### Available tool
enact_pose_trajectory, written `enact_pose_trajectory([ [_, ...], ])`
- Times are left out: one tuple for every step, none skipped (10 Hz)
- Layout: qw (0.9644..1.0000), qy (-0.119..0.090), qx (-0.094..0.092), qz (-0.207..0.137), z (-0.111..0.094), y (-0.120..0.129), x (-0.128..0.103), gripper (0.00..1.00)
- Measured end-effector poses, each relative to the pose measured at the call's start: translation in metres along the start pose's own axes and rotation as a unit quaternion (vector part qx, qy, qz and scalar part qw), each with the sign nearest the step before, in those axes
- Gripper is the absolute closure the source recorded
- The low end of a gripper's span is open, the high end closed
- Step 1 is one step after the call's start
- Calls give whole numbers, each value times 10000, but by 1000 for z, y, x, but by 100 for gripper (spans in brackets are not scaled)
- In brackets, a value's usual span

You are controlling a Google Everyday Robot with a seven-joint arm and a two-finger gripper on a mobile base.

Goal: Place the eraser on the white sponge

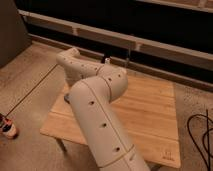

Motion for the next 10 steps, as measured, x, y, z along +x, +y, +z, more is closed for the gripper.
enact_pose_trajectory([
  [10000,10,-9,12,0,-2,-1,22],
  [10000,16,-14,21,0,-3,-2,20],
  [10000,23,-19,28,0,-4,-3,20],
  [10000,24,-24,31,0,-5,-3,20],
  [10000,25,-28,32,0,-6,-4,20],
  [10000,27,-36,25,0,-5,-5,20],
  [10000,19,-44,18,-1,-5,-6,20],
  [10000,8,-52,16,-1,-4,-7,20],
  [10000,-4,-57,26,-3,-5,-8,20],
  [10000,-9,-57,70,-3,-5,-9,20],
])
